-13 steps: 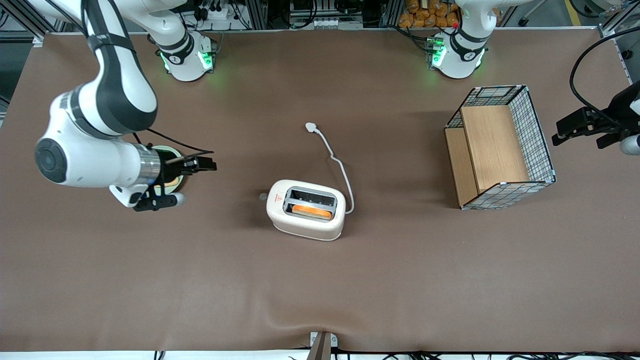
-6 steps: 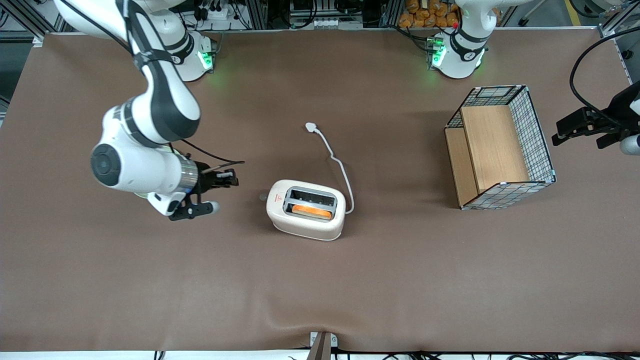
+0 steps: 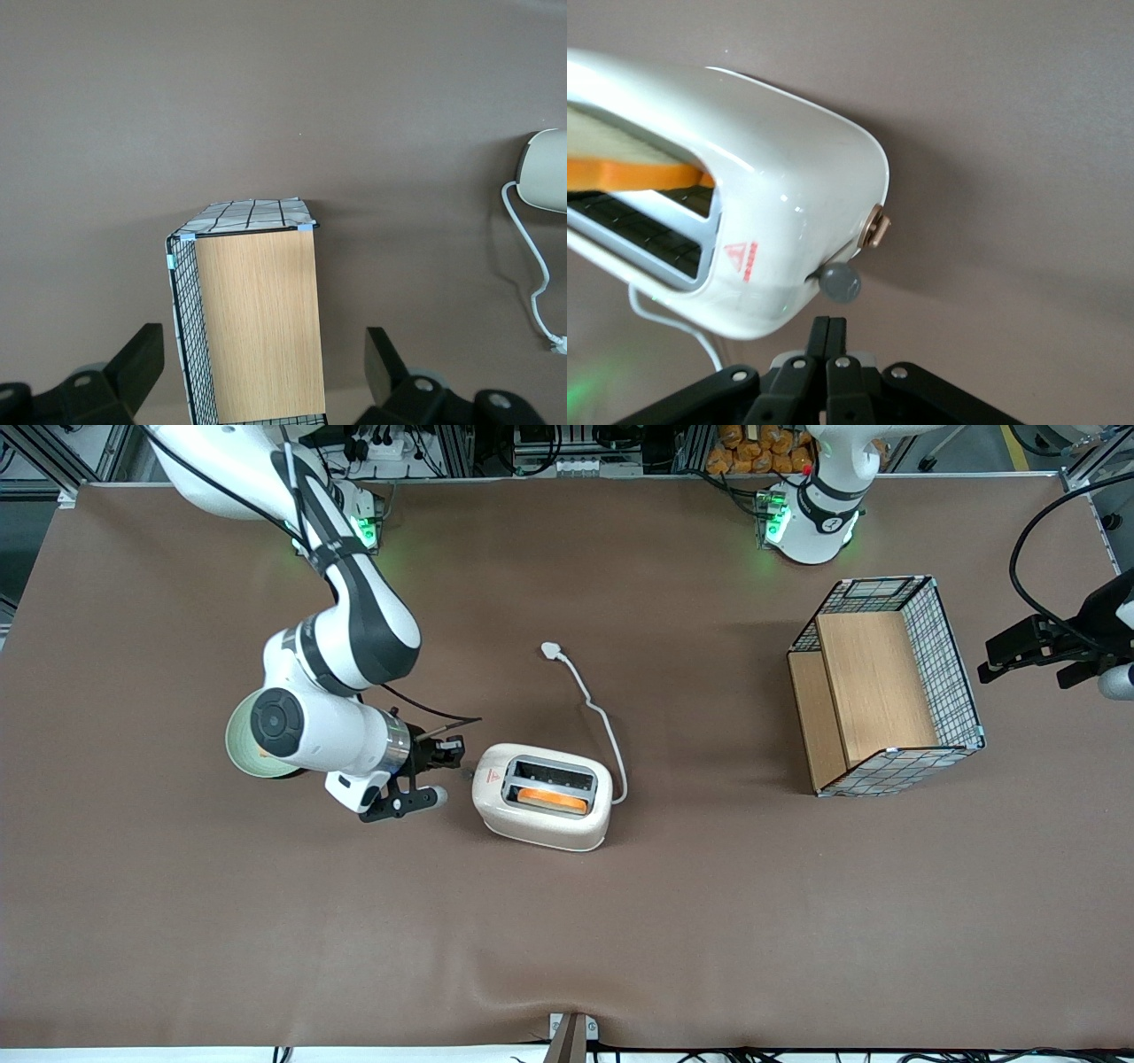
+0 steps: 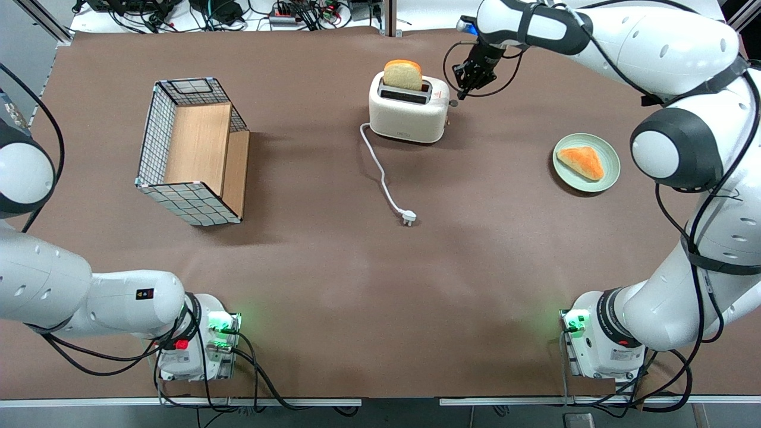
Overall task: Press toaster button with right arm
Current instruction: 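Move the closed right gripper onto the toaster's side lever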
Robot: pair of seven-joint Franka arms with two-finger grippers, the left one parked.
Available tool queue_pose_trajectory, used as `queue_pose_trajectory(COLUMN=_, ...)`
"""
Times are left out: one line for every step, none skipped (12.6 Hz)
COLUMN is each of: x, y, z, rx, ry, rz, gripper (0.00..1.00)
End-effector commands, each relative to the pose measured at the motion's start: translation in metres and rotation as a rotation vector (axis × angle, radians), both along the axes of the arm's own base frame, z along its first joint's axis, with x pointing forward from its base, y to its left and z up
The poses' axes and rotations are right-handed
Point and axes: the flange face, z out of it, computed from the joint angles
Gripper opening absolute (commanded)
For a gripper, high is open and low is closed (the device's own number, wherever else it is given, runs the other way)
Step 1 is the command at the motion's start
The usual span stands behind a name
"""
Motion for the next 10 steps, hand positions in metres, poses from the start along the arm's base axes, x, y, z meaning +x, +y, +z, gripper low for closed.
queue_pose_trajectory(x=0.000, y=-0.004, z=-0.015, rx=0.070, ry=0.036, rz=-0.085, gripper=0.00)
queue_pose_trajectory(x=-0.001, y=-0.006, z=-0.020, rx=0.102, ry=0.056, rz=-0.119, gripper=0.00)
queue_pose_trajectory(x=-0.002, y=-0.006, z=-0.023, rx=0.116, ry=0.059, rz=-0.137, gripper=0.00)
queue_pose_trajectory(x=0.000, y=-0.006, z=-0.024, rx=0.125, ry=0.050, rz=-0.154, gripper=0.00)
queue_pose_trajectory(x=-0.001, y=-0.007, z=-0.028, rx=0.135, ry=0.057, rz=-0.167, gripper=0.00)
queue_pose_trajectory(x=-0.001, y=-0.008, z=-0.032, rx=0.150, ry=0.062, rz=-0.189, gripper=0.00)
queue_pose_trajectory(x=-0.001, y=-0.009, z=-0.040, rx=0.150, ry=0.070, rz=-0.201, gripper=0.00)
queue_pose_trajectory(x=0.001, y=-0.013, z=-0.043, rx=0.148, ry=0.067, rz=-0.210, gripper=0.00)
queue_pose_trajectory(x=0.002, y=-0.017, z=-0.044, rx=0.148, ry=0.068, rz=-0.217, gripper=0.00)
queue_pose_trajectory(x=0.004, y=-0.020, z=-0.050, rx=0.144, ry=0.076, rz=-0.224, gripper=0.00)
